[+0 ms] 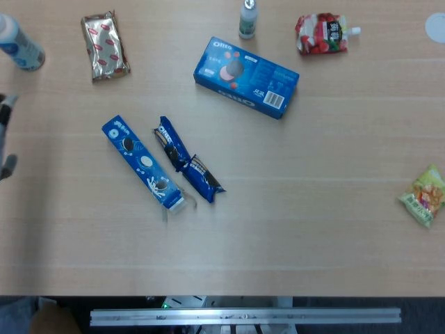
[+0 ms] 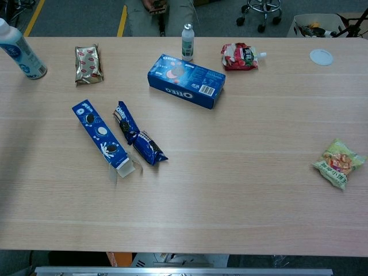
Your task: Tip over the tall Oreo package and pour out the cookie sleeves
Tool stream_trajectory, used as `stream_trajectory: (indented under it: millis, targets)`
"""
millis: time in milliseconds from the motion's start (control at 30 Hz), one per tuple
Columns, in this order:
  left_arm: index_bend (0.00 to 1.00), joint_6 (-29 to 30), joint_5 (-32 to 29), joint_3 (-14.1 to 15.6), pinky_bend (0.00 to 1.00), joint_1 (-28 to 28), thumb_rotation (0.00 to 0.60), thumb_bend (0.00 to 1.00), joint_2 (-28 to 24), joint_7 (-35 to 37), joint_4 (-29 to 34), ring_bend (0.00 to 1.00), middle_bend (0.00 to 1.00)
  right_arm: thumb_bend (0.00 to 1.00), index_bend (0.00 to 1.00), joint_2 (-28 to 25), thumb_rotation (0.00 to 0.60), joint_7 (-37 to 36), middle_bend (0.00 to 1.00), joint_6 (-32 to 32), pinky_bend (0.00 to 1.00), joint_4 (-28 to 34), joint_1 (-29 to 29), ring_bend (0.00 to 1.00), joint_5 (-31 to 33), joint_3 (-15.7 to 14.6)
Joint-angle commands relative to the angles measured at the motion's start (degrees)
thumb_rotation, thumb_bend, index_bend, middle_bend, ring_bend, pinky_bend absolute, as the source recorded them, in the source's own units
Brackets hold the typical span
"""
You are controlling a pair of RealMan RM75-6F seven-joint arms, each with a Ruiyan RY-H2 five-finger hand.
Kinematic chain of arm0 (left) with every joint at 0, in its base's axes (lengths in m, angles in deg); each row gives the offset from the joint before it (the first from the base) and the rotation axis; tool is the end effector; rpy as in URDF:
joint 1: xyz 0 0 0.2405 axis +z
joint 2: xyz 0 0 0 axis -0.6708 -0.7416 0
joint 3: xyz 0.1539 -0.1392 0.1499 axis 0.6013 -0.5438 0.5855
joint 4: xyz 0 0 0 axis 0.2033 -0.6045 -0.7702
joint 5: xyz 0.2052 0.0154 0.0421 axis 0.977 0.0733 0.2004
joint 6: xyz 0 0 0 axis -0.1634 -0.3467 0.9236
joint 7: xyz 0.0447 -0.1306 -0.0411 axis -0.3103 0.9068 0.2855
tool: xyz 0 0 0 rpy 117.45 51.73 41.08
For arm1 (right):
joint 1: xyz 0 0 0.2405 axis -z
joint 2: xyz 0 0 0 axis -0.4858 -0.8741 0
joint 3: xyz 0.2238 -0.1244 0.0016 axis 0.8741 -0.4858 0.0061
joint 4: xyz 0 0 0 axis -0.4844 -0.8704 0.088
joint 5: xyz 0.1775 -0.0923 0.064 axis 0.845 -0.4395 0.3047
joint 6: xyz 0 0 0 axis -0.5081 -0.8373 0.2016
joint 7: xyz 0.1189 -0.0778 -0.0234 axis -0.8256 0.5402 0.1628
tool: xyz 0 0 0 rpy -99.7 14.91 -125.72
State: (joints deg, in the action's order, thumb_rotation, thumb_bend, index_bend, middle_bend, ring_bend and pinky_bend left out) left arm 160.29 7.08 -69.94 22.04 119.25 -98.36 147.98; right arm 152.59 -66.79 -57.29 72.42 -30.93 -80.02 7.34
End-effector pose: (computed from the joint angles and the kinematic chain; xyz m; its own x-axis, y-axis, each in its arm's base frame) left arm -0.2909 0.2348 0.1353 0.6622 0.1408 0.7360 0.7381 0.0472 -0.6731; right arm -0.3288 -0.1628 0.1676 0.3951 -0.0310 0.9181 -0.9179 0.0265 0.3959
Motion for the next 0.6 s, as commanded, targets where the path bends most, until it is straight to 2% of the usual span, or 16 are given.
stream_trajectory:
  millis: [33,300,600]
  targets:
    - [0.1,4.9,-0.8,0.1,0.35,4.4,0.6,0.24,-0.4,1.3,2.5,0.18,0.17,0.31,0.23,-0.2,0.6,-0.2,0.29,-0.1,0.22,-0.1,0.2,0.24,0.0,-0.1]
    - [0.12,10.9,1.6,0.0,0.35,9.6,0.6,0.24,-0.6,2.4,3.4,0.18,0.19,0.31,0.23,-0.6,0.6,-1.0,0.29,-1.1,0.22,-0.2,0.9,0.24,-0.2,-0.4]
    - [0.18,10.8,9.1,1.1,0.31,11.8,0.6,0.24,-1.4,8.5,1.0,0.19,0.21,0.31,0.23,-0.7,0.6,-1.2,0.29,-1.5,0.22,-0.3,1.4,0.24,-0.3,-0.8]
